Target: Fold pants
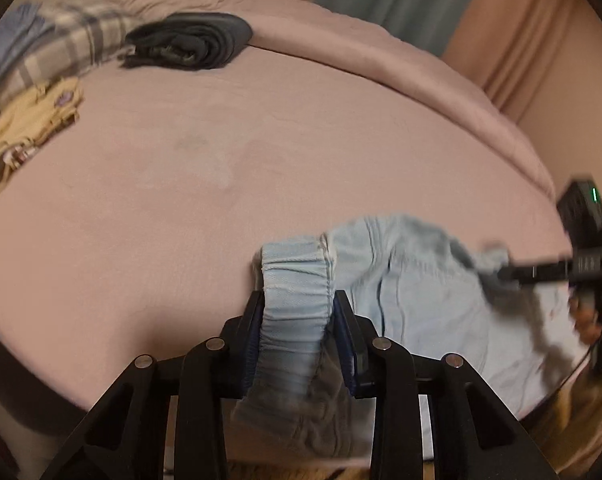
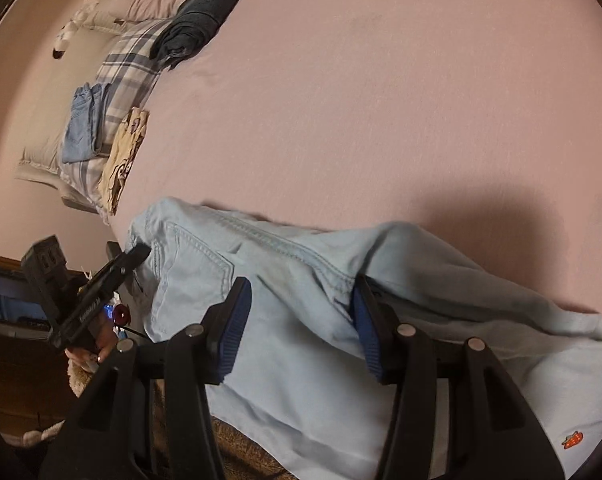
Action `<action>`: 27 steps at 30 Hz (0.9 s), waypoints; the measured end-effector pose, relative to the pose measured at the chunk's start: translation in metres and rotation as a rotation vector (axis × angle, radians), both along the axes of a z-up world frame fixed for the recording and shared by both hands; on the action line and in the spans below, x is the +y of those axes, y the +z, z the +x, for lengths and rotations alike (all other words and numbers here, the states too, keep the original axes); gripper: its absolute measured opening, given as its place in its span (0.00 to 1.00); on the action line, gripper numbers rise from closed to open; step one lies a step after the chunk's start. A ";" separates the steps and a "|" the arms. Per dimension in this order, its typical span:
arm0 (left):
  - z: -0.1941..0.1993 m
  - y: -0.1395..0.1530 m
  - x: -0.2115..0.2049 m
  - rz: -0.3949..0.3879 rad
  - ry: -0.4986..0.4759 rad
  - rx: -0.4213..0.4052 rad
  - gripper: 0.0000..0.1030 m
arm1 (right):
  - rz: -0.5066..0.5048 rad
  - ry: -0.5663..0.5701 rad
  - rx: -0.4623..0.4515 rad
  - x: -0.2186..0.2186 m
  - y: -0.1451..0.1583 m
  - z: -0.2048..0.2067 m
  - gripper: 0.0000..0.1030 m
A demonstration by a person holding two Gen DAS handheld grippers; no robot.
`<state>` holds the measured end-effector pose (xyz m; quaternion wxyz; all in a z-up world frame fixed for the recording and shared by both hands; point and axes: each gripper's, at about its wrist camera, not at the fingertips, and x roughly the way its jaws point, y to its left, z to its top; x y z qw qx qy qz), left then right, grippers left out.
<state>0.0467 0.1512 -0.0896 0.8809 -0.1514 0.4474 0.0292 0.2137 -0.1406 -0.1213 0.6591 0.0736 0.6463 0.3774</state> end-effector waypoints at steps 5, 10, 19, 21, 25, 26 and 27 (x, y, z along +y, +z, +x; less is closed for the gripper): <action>-0.004 -0.003 -0.013 0.096 -0.031 -0.008 0.30 | 0.057 -0.056 0.048 0.007 -0.007 0.010 0.50; -0.003 -0.004 -0.010 0.089 -0.020 0.005 0.30 | 0.037 -0.149 0.026 0.004 0.000 0.018 0.22; -0.010 0.000 -0.008 0.131 0.020 0.046 0.30 | 0.007 -0.198 -0.139 0.007 0.015 0.019 0.11; -0.004 -0.003 -0.002 0.095 0.013 0.065 0.30 | -0.043 -0.194 -0.142 0.016 0.006 0.026 0.11; 0.009 -0.015 0.011 0.049 0.004 0.107 0.34 | -0.068 -0.210 -0.069 0.018 -0.017 0.046 0.10; 0.008 -0.015 0.013 0.034 0.003 0.109 0.34 | -0.060 -0.206 -0.056 0.017 -0.017 0.049 0.10; 0.008 -0.015 0.015 0.025 0.001 0.108 0.34 | -0.050 -0.203 -0.043 0.015 -0.016 0.051 0.10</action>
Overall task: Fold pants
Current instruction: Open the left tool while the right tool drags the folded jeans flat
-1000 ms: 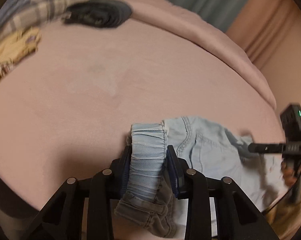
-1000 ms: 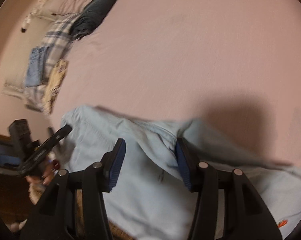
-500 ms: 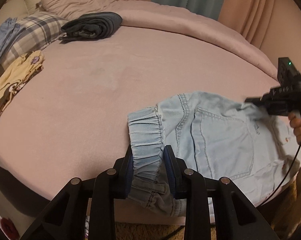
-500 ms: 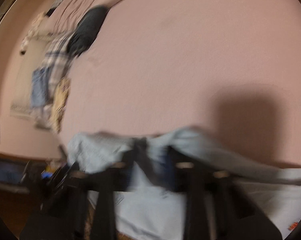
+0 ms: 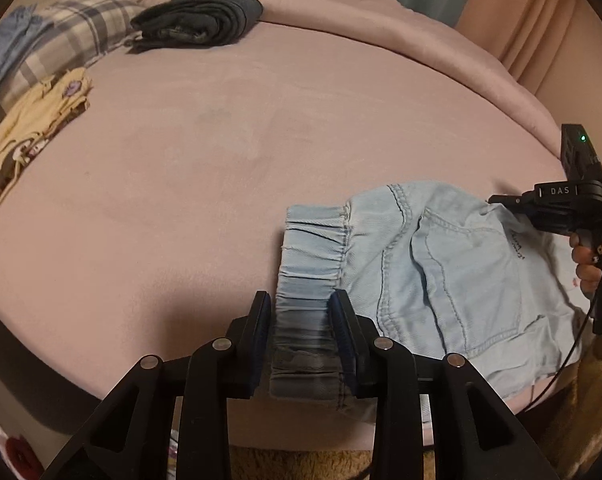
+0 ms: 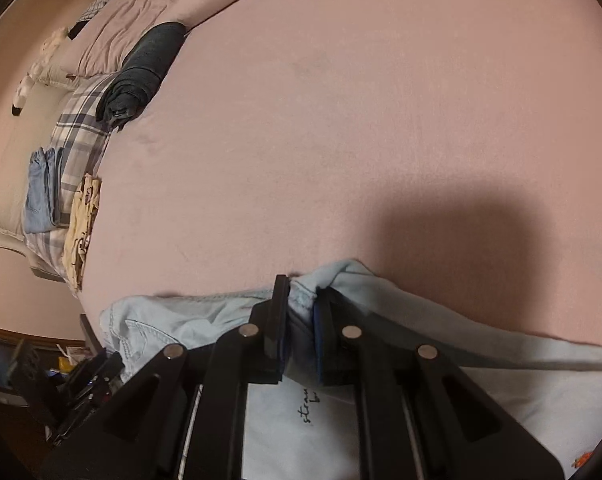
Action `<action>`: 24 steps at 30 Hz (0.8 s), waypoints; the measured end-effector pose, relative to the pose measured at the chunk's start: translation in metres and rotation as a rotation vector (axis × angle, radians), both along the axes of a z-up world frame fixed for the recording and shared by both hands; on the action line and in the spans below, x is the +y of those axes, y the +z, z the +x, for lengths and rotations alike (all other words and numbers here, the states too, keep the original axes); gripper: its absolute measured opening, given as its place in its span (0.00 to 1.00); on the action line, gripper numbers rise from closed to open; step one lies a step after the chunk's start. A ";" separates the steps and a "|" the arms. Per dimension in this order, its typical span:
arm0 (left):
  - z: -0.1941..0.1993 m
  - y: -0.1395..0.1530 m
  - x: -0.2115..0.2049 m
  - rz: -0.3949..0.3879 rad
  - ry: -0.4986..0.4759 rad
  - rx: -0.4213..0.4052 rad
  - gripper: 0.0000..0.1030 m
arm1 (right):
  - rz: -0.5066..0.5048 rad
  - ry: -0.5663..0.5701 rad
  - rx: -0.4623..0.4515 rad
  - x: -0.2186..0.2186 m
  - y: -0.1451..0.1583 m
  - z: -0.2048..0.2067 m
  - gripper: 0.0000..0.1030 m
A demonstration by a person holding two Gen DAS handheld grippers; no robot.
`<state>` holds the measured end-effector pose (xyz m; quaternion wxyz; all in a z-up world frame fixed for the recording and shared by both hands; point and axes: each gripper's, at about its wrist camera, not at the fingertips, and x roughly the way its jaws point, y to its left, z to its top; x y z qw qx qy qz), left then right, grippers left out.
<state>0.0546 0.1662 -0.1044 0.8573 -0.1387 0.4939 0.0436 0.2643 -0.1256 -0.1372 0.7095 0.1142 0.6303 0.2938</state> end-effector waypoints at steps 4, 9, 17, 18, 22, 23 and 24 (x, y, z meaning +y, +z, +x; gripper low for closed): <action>-0.004 0.006 0.002 -0.019 0.008 0.004 0.34 | 0.016 0.029 -0.005 -0.006 0.016 -0.004 0.13; -0.009 0.028 -0.003 0.006 0.020 -0.037 0.34 | -0.014 0.062 -0.010 -0.004 0.029 -0.010 0.18; -0.016 0.058 -0.006 -0.014 0.050 -0.107 0.34 | -0.066 0.015 -0.171 -0.023 0.060 -0.018 0.19; -0.016 0.059 -0.015 -0.024 0.019 -0.119 0.34 | -0.042 0.040 -0.178 -0.020 0.062 -0.024 0.15; -0.010 0.048 -0.053 -0.109 -0.111 -0.118 0.34 | -0.063 0.105 -0.196 -0.006 0.056 -0.039 0.15; -0.007 0.043 -0.060 -0.120 -0.126 -0.096 0.34 | -0.099 0.113 -0.207 -0.002 0.049 -0.041 0.14; -0.004 0.033 -0.068 -0.121 -0.142 -0.065 0.34 | -0.132 0.108 -0.216 -0.001 0.044 -0.040 0.11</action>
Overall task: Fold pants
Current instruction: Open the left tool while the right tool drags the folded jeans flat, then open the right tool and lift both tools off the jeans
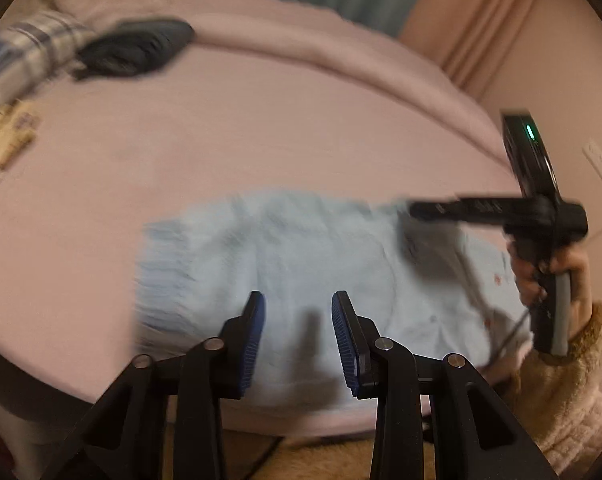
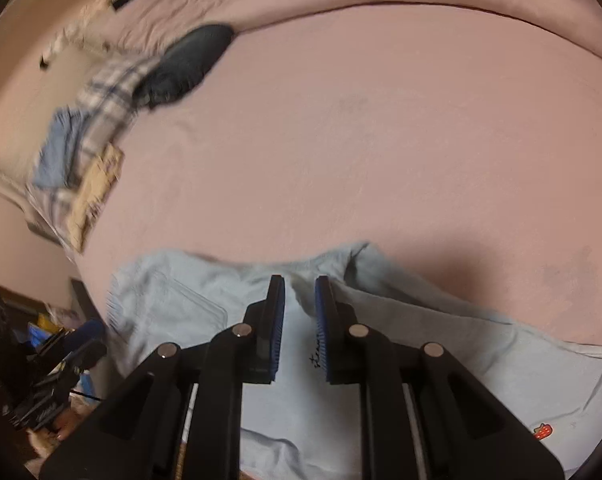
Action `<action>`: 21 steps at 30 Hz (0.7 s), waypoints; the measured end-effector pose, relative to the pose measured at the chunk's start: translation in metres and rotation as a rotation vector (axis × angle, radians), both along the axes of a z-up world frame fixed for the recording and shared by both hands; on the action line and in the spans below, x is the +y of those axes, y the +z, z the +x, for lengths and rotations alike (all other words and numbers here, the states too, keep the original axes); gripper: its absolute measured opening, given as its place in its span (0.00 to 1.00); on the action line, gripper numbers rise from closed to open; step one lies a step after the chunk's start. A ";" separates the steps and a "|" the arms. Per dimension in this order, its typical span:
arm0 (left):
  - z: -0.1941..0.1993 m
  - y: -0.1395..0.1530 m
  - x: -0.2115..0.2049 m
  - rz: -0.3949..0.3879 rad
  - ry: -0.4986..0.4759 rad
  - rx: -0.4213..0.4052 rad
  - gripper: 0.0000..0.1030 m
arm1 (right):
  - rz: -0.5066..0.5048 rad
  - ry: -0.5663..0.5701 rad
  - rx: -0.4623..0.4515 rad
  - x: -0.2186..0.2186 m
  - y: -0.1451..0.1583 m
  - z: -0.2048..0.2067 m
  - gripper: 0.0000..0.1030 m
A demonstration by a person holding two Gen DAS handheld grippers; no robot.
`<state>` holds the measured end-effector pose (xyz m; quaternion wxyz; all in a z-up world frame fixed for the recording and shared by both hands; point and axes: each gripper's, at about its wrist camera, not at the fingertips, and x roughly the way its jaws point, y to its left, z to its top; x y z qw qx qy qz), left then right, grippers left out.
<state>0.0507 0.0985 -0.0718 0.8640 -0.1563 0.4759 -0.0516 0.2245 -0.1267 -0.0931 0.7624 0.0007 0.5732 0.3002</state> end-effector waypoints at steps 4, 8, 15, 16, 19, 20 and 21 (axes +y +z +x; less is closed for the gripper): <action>0.004 -0.033 -0.006 0.071 0.023 0.097 0.33 | -0.090 -0.028 -0.030 0.004 -0.025 0.012 0.04; -0.005 -0.036 0.005 0.031 0.058 0.113 0.30 | -0.142 -0.012 -0.099 0.011 -0.023 0.014 0.04; -0.014 -0.038 0.008 0.048 0.077 0.102 0.26 | -0.118 -0.032 -0.121 0.013 -0.026 0.029 0.03; -0.015 -0.036 0.005 0.057 0.078 0.103 0.26 | -0.111 -0.036 -0.122 0.015 -0.024 0.026 0.03; -0.016 -0.024 0.002 0.040 0.081 0.097 0.26 | -0.082 -0.097 -0.158 -0.003 -0.003 0.020 0.11; -0.018 -0.017 0.001 0.020 0.082 0.081 0.26 | -0.079 -0.121 -0.193 -0.015 0.009 0.017 0.13; -0.020 -0.013 0.000 0.008 0.081 0.068 0.26 | -0.069 -0.136 -0.216 -0.027 0.020 0.011 0.15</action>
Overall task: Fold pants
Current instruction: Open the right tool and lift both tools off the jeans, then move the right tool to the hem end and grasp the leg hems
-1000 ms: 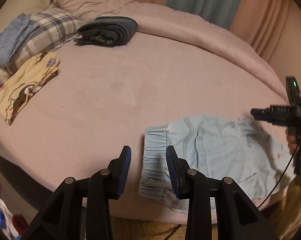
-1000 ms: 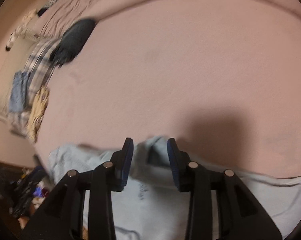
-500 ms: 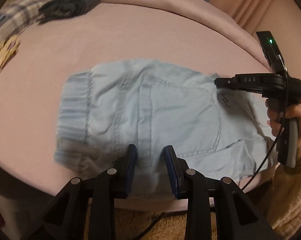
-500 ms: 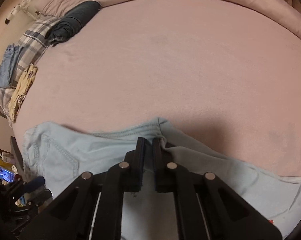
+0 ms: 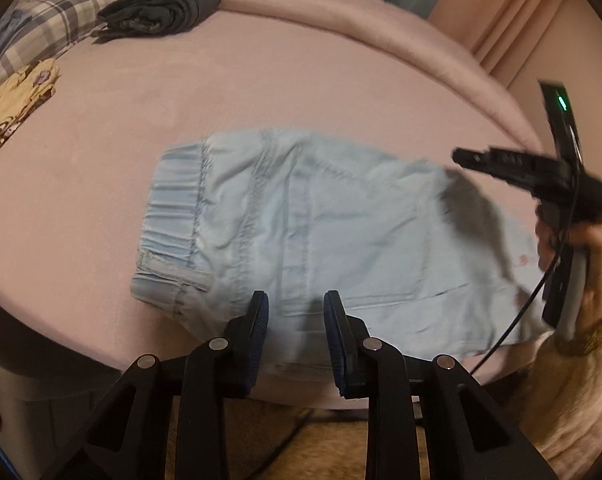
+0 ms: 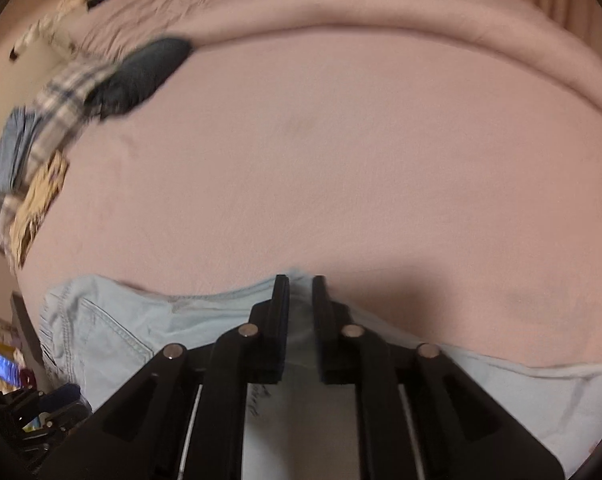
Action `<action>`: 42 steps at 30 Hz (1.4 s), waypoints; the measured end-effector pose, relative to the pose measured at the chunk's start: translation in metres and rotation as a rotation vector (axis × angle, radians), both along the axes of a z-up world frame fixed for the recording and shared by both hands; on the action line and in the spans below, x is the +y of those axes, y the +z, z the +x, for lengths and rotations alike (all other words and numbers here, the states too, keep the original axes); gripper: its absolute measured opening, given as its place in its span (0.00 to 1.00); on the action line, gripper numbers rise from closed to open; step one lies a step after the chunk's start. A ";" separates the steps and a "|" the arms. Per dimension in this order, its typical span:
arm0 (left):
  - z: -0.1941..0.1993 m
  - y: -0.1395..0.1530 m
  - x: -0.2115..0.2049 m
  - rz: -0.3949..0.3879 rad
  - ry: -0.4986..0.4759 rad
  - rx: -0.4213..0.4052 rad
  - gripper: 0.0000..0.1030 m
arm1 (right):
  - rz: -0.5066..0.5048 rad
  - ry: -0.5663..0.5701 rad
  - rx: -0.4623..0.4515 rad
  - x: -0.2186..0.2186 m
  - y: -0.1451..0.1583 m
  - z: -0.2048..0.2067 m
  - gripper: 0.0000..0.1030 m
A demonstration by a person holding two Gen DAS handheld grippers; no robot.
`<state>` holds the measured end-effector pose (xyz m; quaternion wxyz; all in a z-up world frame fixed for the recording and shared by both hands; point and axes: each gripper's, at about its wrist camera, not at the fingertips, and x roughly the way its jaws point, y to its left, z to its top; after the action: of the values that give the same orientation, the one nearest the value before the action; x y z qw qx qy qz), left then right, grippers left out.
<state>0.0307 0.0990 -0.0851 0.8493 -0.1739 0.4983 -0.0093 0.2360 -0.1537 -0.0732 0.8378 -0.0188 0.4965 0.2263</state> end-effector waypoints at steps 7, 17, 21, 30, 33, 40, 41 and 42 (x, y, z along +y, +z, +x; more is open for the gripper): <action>0.000 0.006 -0.031 -0.109 -0.076 -0.032 0.30 | 0.097 -0.114 0.024 -0.108 0.016 -0.064 0.40; 0.020 -0.035 -0.084 -0.024 -0.110 0.062 0.30 | -0.002 -0.393 0.106 -0.216 -0.045 -0.124 0.27; 0.018 -0.035 -0.092 0.020 -0.094 0.053 0.31 | -0.066 -0.391 0.056 -0.209 -0.046 -0.129 0.24; 0.013 -0.033 -0.093 0.057 -0.079 0.050 0.31 | -0.070 -0.428 0.030 -0.222 -0.046 -0.131 0.24; 0.011 -0.032 -0.097 0.064 -0.069 0.053 0.31 | -0.056 -0.431 0.026 -0.222 -0.046 -0.131 0.24; 0.025 -0.012 -0.111 0.031 -0.047 0.063 0.31 | -0.044 -0.438 0.022 -0.227 -0.042 -0.137 0.27; 0.027 -0.006 -0.118 0.023 -0.059 0.046 0.31 | -0.036 -0.438 0.024 -0.229 -0.042 -0.139 0.27; 0.030 -0.002 -0.123 0.015 -0.069 0.031 0.31 | -0.024 -0.441 0.026 -0.233 -0.042 -0.139 0.27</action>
<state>0.0603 -0.0243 -0.0876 0.8420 -0.1501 0.5172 -0.0322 0.0972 -0.3863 -0.1151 0.8602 0.0831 0.5021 0.0321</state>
